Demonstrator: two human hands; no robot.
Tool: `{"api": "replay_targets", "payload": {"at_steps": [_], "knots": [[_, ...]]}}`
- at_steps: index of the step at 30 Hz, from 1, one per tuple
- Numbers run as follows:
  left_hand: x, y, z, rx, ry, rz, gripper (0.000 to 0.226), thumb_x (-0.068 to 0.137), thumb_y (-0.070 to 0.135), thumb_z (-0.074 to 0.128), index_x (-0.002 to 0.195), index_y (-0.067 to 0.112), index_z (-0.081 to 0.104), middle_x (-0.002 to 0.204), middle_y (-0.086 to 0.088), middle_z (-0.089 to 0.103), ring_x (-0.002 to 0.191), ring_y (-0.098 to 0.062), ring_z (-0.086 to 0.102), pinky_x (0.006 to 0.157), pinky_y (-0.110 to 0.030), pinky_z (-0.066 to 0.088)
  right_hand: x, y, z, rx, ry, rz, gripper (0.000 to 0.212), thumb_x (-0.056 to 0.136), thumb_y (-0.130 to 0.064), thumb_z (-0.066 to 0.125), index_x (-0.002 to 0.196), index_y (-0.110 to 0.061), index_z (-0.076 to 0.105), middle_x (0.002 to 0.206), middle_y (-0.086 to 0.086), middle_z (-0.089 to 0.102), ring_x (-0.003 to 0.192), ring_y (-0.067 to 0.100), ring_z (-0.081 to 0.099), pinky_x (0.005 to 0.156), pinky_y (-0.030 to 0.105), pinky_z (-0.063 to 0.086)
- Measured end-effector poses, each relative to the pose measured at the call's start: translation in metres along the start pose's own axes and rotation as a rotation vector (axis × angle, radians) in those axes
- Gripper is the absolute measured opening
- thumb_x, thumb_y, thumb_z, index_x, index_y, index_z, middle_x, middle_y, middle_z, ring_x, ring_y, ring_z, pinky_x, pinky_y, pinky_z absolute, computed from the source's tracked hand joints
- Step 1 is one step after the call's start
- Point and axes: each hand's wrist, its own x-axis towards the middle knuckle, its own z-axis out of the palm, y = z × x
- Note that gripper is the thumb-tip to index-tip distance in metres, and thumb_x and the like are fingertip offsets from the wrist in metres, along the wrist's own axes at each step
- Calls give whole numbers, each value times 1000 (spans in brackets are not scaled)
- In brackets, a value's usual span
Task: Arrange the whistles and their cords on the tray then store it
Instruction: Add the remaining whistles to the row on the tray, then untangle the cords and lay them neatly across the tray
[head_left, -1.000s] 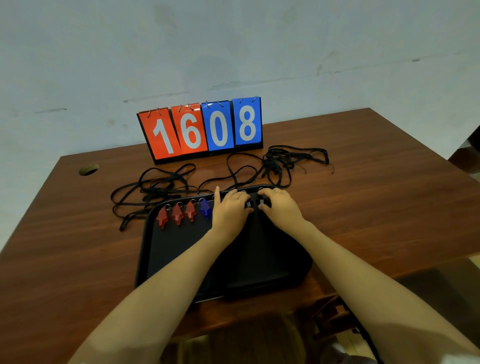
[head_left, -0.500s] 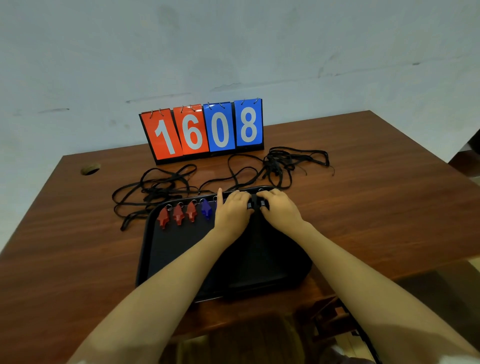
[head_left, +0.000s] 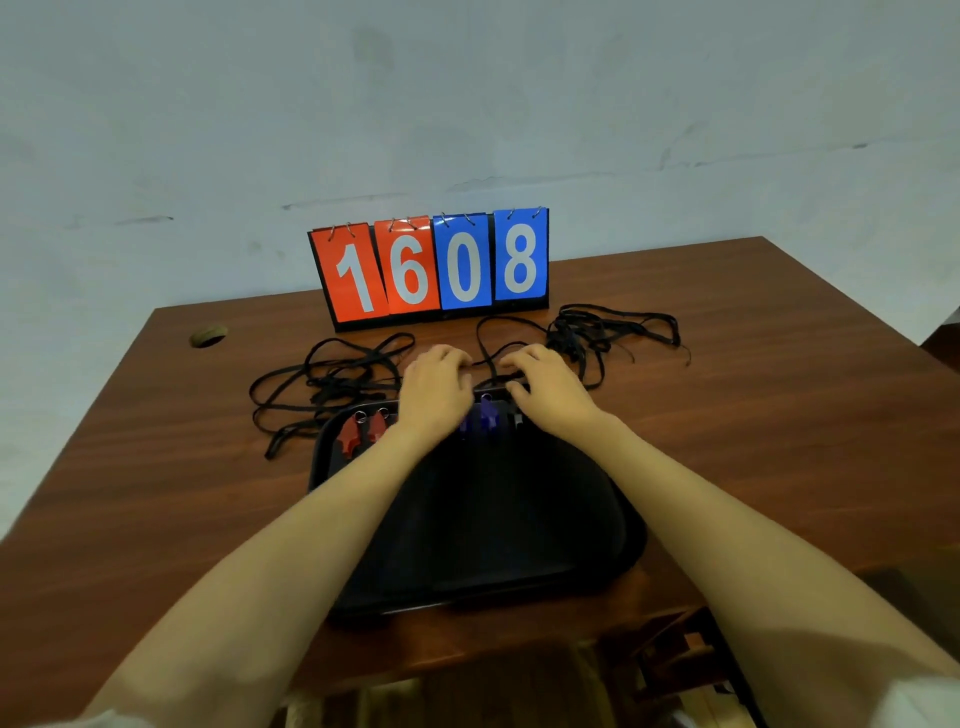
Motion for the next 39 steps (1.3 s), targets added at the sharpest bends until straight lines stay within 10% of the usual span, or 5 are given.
{"api": "replay_targets", "payload": {"at_steps": [14,26,34,39], "knots": [[48,-99,-18,77,-375,-252,32,84,19,68,116,17,64,122,-9,63,115,-29,56,101,-43,43,93,-54,46,-116,-361,58,14,91,-20,59,97,-8,65,103,8,66,97,26,61,85,40,52],[55,-90,-5,64,-187,-253,16,88,33,57,90,27,72,121,-1,54,121,-27,39,102,-45,21,105,-58,65,-115,-216,158,22,96,-16,44,92,-11,66,96,11,66,90,31,60,72,39,48],[45,-69,-46,-229,46,-283,15,92,33,54,92,26,68,85,9,64,90,-12,51,87,-32,23,94,-87,32,400,-27,148,29,93,-33,56,99,-9,71,82,2,72,79,14,67,77,26,52],[34,-47,-77,-475,67,-113,36,91,17,60,125,11,52,128,-6,55,120,-19,51,97,-22,36,90,-110,-14,178,110,-48,21,96,-23,51,101,-14,70,96,2,70,88,17,62,86,39,54]]}}
